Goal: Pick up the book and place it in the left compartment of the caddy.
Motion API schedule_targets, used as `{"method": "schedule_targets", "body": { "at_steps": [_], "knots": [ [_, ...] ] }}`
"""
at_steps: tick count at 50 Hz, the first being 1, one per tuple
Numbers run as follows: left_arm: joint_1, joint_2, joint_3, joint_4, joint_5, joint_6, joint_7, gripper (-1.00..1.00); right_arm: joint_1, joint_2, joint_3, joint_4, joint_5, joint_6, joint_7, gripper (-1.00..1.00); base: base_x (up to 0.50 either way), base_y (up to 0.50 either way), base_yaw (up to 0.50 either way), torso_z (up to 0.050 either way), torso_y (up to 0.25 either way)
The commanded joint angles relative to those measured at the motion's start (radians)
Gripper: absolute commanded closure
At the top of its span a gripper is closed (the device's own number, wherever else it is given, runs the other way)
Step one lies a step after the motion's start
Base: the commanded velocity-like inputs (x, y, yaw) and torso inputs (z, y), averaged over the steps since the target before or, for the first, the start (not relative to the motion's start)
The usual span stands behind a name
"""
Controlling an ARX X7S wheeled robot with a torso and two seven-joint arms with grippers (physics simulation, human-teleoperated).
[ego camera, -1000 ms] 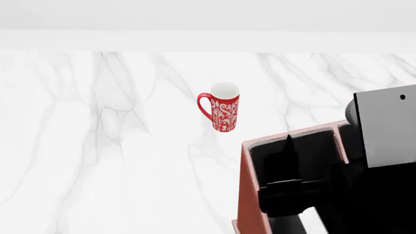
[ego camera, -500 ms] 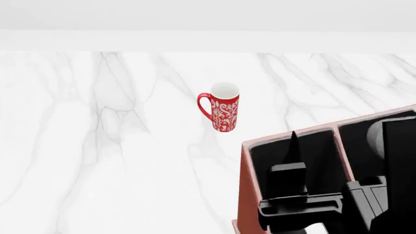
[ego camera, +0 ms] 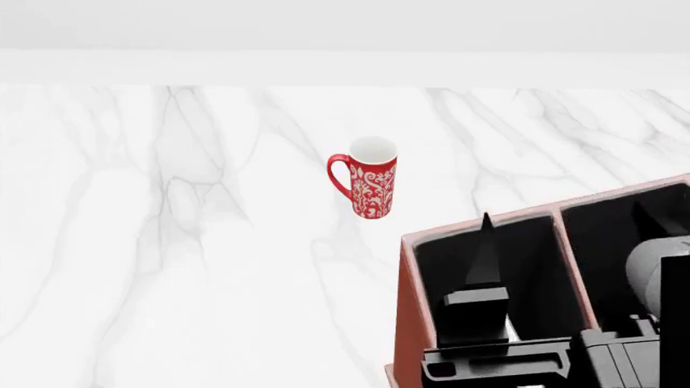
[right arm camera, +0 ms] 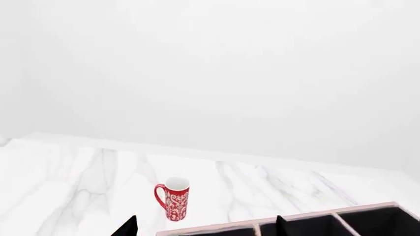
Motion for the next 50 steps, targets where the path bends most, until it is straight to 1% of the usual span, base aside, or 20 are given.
{"method": "schedule_targets", "body": {
  "at_steps": [1,8,21,37,44,50],
  "knots": [
    [0.018,-0.005,-0.015,0.012,0.0,0.009,0.002,-1.0,-0.065,-0.006,-0.01,0.022,-0.145,-0.078,-0.028,-1.0,0.0,0.0,0.0,0.0,0.0],
    [0.021,-0.007,-0.018,0.012,0.001,0.013,0.002,-1.0,-0.099,-0.026,-0.011,0.08,-0.221,-0.139,-0.079,-1.0,0.0,0.0,0.0,0.0,0.0],
    [0.032,-0.008,-0.022,0.018,0.007,0.021,0.004,-1.0,-0.136,-0.034,-0.018,0.093,-0.348,-0.174,-0.087,-1.0,0.0,0.0,0.0,0.0,0.0],
    [0.043,-0.014,-0.032,0.027,0.004,0.027,0.003,-1.0,-0.162,-0.007,-0.01,0.053,-0.437,-0.226,-0.07,-1.0,0.0,0.0,0.0,0.0,0.0],
    [0.07,-0.02,-0.061,0.045,0.001,0.037,-0.001,-1.0,-0.181,0.023,-0.001,0.028,-0.463,-0.285,-0.063,-1.0,0.0,0.0,0.0,0.0,0.0],
    [0.094,-0.026,-0.088,0.058,-0.004,0.048,-0.002,-1.0,-0.177,0.038,0.008,0.001,-0.486,-0.29,-0.051,-1.0,0.0,0.0,0.0,0.0,0.0]
  ]
}}
